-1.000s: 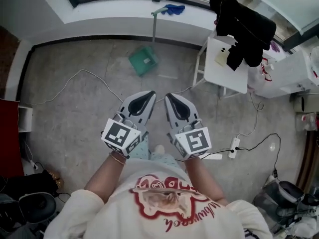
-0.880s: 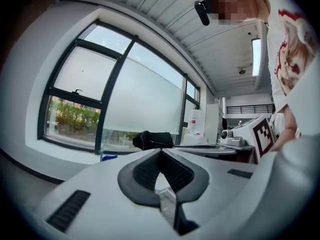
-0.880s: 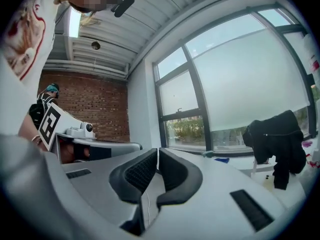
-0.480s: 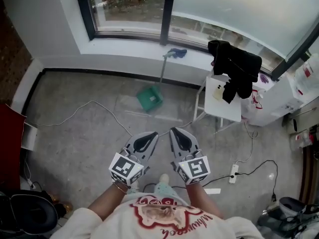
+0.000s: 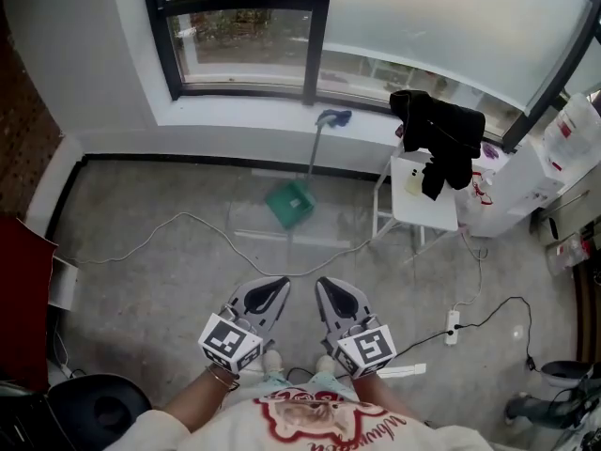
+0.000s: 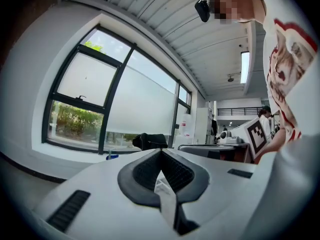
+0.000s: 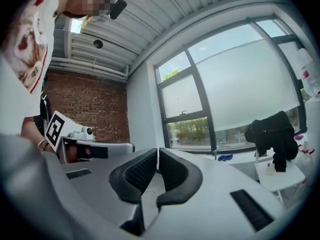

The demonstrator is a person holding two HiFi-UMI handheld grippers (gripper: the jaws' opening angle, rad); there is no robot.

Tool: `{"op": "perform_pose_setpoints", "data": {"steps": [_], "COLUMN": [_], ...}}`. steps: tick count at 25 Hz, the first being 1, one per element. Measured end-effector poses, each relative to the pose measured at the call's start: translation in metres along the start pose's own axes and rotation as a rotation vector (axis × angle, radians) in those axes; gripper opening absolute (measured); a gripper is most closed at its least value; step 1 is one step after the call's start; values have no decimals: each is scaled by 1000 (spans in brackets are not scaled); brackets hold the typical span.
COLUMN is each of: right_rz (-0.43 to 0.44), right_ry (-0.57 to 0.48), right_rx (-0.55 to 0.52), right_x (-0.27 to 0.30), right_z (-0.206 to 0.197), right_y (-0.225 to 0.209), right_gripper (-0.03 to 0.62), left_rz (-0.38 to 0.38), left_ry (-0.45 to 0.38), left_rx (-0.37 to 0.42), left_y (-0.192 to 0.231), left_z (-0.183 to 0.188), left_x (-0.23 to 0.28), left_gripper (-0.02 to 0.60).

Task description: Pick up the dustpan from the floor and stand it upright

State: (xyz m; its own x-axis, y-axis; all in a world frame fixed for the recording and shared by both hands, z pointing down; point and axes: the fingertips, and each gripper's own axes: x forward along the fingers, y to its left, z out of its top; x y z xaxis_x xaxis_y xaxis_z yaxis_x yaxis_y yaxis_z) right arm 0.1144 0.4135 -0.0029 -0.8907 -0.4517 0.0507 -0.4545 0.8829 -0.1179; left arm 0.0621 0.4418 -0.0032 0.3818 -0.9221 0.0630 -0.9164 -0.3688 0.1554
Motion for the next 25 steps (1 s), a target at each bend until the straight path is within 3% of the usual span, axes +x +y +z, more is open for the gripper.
{"op": "perform_pose_setpoints", "data": {"steps": [9, 16, 25], "right_rz": [74, 105, 107], "right_ry": [-38, -46, -84], "right_rx": [-91, -69, -89], "right_x": [-11, -5, -4], "right_z": [16, 13, 18], "right_y": [24, 29, 28], "right_gripper": [31, 31, 31], "left_rz": [-11, 25, 12], "left_ry": [-13, -34, -53], "left_rx": [4, 20, 19], "left_y": [-38, -35, -31], "left_z": [-2, 4, 6], "left_x": [-4, -7, -2], "left_gripper": [20, 20, 20]}}
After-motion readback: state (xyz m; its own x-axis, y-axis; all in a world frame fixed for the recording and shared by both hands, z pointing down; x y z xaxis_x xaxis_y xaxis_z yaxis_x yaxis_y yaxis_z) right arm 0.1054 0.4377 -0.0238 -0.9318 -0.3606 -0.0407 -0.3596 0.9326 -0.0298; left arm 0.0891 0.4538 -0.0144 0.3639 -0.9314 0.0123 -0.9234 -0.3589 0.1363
